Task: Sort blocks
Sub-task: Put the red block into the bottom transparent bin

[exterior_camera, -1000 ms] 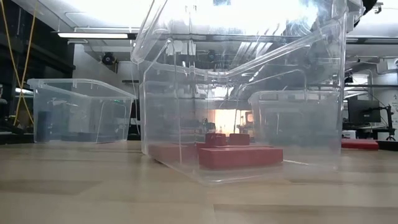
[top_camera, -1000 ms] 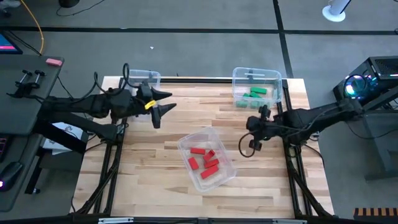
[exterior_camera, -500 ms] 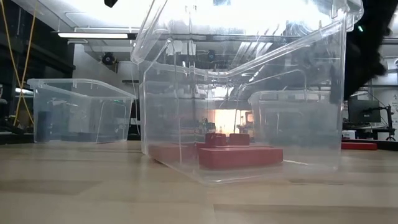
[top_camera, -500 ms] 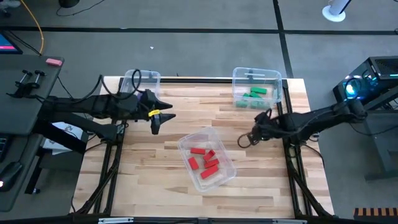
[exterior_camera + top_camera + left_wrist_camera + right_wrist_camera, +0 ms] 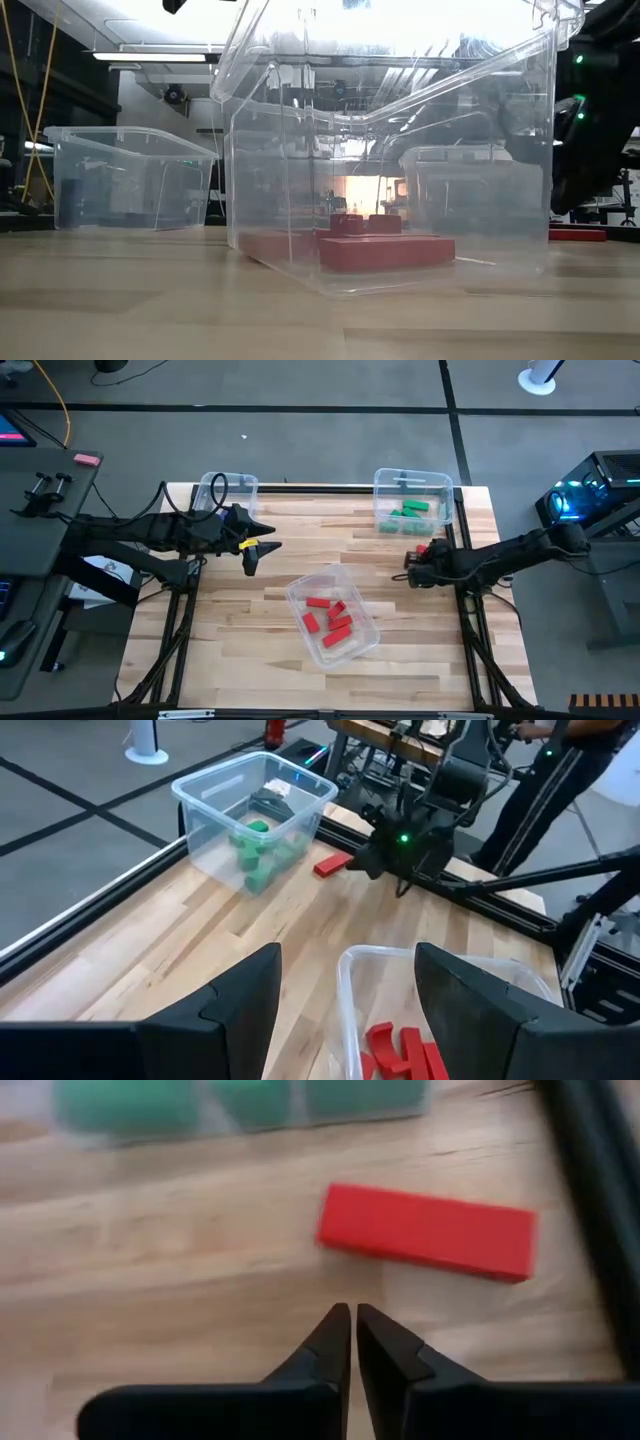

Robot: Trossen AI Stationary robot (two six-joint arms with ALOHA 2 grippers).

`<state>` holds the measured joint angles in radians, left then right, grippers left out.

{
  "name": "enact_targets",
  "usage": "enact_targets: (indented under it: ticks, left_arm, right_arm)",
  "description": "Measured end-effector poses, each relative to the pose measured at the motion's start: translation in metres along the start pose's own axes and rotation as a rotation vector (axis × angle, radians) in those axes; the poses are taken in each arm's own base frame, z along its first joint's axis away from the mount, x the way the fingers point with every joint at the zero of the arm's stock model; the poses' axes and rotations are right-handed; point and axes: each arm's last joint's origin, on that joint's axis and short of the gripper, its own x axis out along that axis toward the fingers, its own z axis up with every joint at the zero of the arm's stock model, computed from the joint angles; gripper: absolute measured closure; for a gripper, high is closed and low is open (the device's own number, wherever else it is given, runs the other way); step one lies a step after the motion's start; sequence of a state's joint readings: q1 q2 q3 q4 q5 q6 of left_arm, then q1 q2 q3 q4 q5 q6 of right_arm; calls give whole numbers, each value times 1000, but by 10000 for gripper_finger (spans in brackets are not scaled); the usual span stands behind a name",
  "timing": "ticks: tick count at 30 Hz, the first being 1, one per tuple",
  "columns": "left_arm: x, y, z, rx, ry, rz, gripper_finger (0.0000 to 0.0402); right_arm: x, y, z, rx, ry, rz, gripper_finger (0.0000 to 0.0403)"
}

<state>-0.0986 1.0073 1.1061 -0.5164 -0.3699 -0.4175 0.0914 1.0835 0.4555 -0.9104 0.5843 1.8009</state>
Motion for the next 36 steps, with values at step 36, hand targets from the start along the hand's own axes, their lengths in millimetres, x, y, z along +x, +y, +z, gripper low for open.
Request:
enact_targets:
  ticks: [36]
  left_arm:
    - [0, 1, 0, 1, -11, 34, 184]
  right_arm:
    - [36, 51, -6, -60, 4, 106, 402]
